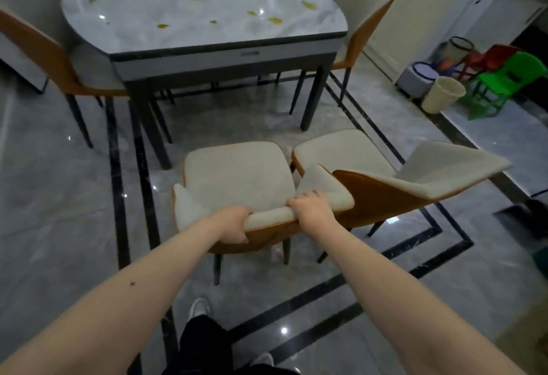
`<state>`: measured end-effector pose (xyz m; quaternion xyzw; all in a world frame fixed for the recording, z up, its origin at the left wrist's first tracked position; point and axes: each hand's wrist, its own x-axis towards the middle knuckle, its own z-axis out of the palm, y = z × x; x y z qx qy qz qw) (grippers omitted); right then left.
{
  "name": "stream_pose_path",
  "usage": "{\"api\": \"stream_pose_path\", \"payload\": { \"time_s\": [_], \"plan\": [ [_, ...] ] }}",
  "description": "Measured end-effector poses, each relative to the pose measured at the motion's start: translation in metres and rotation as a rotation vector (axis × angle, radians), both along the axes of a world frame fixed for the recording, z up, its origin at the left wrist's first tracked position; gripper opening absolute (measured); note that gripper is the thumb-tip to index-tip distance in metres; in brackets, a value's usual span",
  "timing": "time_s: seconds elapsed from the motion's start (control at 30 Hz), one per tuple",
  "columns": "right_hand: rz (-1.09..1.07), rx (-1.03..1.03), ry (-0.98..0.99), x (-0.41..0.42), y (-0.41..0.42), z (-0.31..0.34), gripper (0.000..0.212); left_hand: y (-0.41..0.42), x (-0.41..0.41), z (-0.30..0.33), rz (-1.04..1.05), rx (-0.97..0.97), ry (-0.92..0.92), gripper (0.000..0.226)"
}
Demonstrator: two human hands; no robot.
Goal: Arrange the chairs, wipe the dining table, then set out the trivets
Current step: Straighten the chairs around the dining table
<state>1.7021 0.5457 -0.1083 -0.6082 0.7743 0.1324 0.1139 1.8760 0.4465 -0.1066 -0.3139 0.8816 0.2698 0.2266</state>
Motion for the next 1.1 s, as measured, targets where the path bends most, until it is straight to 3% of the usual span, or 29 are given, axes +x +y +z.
{"api": "stream_pose_path", "payload": {
  "time_s": [0.63, 1.1],
  "plan": [
    [-0.028, -0.081, -0.028, -0.035, -0.13, 0.026, 0.028, -0.129, -0.035, 0.013, 0.101, -0.077, 0.142, 0.042],
    [0.029, -0.051, -0.025, -0.052, -0.245, 0.023, 0.03, -0.235, -0.051, 0.015, 0.071, -0.161, 0.081, 0.044]
  ]
}}
